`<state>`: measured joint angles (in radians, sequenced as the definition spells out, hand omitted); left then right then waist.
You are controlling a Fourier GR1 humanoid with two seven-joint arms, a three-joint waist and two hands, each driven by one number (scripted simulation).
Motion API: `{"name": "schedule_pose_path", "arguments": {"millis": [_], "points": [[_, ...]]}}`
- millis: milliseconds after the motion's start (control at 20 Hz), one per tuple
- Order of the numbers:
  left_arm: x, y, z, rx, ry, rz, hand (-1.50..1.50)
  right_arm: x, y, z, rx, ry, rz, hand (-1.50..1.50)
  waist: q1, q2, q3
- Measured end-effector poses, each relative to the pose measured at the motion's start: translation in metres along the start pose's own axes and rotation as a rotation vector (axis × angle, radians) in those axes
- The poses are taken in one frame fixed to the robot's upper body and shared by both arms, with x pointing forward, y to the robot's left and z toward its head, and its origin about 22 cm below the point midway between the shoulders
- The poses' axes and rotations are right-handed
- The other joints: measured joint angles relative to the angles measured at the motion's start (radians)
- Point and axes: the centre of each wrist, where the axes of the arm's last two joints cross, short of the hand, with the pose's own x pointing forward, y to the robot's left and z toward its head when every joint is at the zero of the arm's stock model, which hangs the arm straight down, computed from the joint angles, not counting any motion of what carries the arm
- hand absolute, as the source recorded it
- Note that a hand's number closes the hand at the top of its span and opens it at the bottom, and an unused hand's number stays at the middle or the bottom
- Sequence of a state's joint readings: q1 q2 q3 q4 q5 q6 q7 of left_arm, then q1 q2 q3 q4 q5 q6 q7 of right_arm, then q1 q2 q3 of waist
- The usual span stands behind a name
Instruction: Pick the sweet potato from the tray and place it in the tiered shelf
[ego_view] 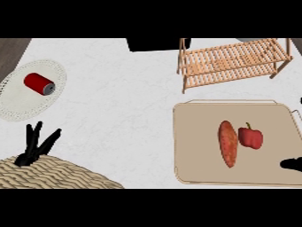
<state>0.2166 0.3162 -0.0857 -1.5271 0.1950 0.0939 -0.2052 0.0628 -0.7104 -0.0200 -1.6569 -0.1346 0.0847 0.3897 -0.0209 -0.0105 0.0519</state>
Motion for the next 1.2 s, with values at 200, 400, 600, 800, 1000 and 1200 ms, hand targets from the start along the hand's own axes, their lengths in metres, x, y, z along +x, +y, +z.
{"name": "schedule_pose_path", "arguments": {"millis": [200, 400, 600, 800, 1000, 1200], "points": [[-0.002, -0.001, -0.003, 0.000, -0.008, 0.012, 0.00, 0.015, 0.011, -0.003, 0.018, 0.071, 0.040, -1.50, 0.007, 0.001, 0.002], [-0.003, -0.002, -0.005, -0.002, 0.003, 0.032, 0.00, 0.028, 0.028, -0.006, 0.046, 0.119, 0.093, -1.50, 0.012, 0.002, 0.004], [-0.004, -0.002, -0.005, -0.001, 0.020, 0.048, 0.00, 0.035, 0.041, -0.007, 0.067, 0.173, 0.143, -1.50, 0.010, 0.001, 0.005], [-0.004, -0.001, -0.006, 0.000, 0.034, 0.058, 0.00, 0.042, 0.054, -0.007, 0.051, 0.218, 0.171, -1.50, 0.008, 0.001, 0.005], [-0.004, -0.001, -0.006, 0.000, 0.049, 0.064, 0.00, 0.047, 0.063, -0.008, 0.033, 0.248, 0.200, -1.50, 0.004, 0.000, 0.005], [-0.004, 0.000, -0.006, -0.001, 0.066, 0.068, 0.00, 0.050, 0.080, -0.007, 0.029, 0.265, 0.216, -1.50, 0.001, 0.000, 0.005]]}}
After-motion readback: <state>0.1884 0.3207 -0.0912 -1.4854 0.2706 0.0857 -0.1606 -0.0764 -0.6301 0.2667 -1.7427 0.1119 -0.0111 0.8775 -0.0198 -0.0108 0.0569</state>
